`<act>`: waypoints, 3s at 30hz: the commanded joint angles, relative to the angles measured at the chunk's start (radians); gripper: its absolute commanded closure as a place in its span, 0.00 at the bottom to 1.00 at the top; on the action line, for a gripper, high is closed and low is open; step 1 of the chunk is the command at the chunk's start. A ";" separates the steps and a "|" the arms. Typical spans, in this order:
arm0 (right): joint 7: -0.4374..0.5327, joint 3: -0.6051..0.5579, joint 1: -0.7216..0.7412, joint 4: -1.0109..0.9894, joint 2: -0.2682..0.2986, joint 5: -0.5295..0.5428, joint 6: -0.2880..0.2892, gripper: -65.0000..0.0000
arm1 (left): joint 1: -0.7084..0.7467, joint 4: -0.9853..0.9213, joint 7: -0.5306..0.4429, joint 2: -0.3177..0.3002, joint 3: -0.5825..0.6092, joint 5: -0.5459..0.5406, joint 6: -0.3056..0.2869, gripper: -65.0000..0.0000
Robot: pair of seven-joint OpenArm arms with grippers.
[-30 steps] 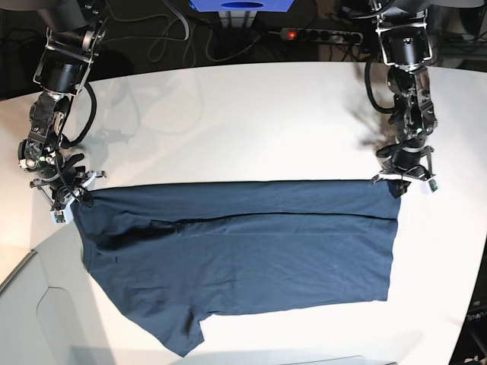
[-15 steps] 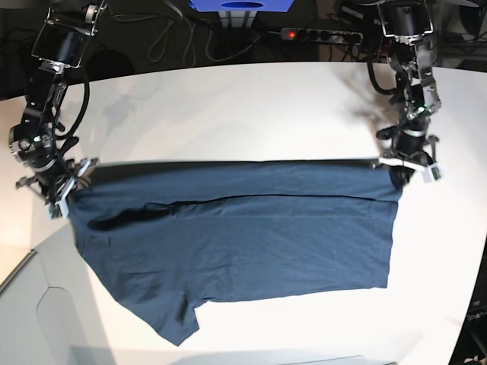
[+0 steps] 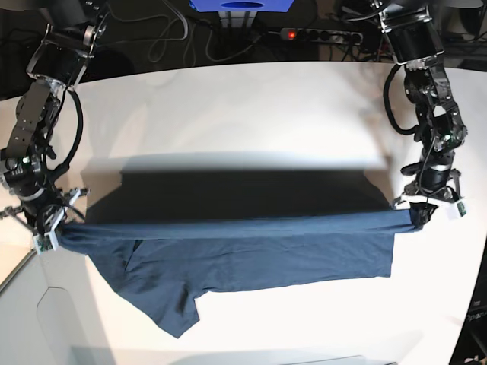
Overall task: Fold the T-shirt properly
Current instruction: 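Drag the shirt back toward the robot holding the folded edge with both grippers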
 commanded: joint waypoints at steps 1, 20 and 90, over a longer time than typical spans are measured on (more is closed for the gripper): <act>0.011 0.008 -0.004 0.015 0.020 -0.010 0.005 1.00 | 0.008 0.006 -0.022 -0.015 -0.010 0.002 0.007 1.00; 0.036 0.052 -0.171 0.190 -0.011 -0.003 0.005 1.00 | 0.130 0.086 -0.024 0.018 -0.099 -0.006 0.004 1.00; 0.102 0.155 -0.707 0.289 -0.085 0.066 0.005 0.99 | 0.643 0.253 -0.024 0.095 -0.099 -0.006 0.004 1.00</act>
